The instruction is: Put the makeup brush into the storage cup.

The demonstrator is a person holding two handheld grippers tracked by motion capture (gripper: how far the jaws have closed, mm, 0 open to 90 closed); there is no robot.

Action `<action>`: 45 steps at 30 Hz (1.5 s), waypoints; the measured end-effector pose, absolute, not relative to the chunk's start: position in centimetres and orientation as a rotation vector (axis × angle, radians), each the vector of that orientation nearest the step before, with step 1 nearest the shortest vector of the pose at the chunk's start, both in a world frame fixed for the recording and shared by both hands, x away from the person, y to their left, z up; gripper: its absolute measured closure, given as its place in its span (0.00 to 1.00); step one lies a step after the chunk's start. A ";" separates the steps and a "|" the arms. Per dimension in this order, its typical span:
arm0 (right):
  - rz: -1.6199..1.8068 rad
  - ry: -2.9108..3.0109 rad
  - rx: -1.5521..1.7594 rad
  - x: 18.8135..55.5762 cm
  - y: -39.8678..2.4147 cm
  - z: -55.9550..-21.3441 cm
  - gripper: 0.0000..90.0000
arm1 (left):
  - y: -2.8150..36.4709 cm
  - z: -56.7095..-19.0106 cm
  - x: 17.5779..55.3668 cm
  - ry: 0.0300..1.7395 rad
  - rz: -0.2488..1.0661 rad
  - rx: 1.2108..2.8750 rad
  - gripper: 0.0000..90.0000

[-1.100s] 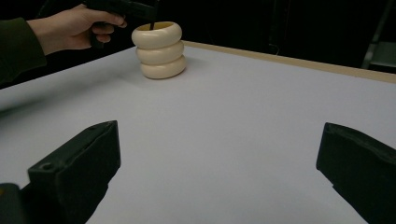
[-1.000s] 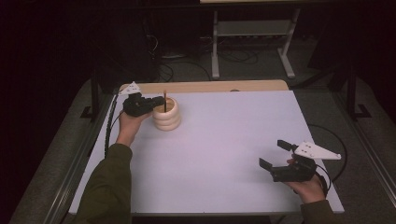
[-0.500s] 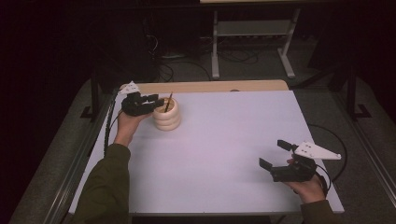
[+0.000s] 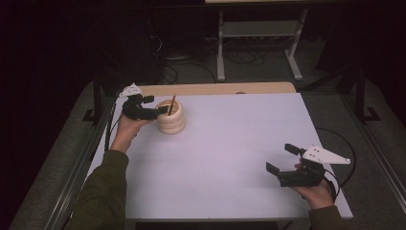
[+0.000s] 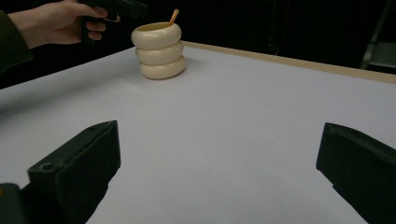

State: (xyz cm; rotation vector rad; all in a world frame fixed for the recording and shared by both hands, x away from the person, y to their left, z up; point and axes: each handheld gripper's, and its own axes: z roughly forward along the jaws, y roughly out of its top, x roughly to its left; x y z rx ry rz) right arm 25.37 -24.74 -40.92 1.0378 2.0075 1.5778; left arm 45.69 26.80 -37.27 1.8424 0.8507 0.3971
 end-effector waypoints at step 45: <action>1.575 2.000 1.038 25.3 -24.8 -40.8 0.00 | 26.5 -36.4 35.6 0.761 0.402 1.865 0.00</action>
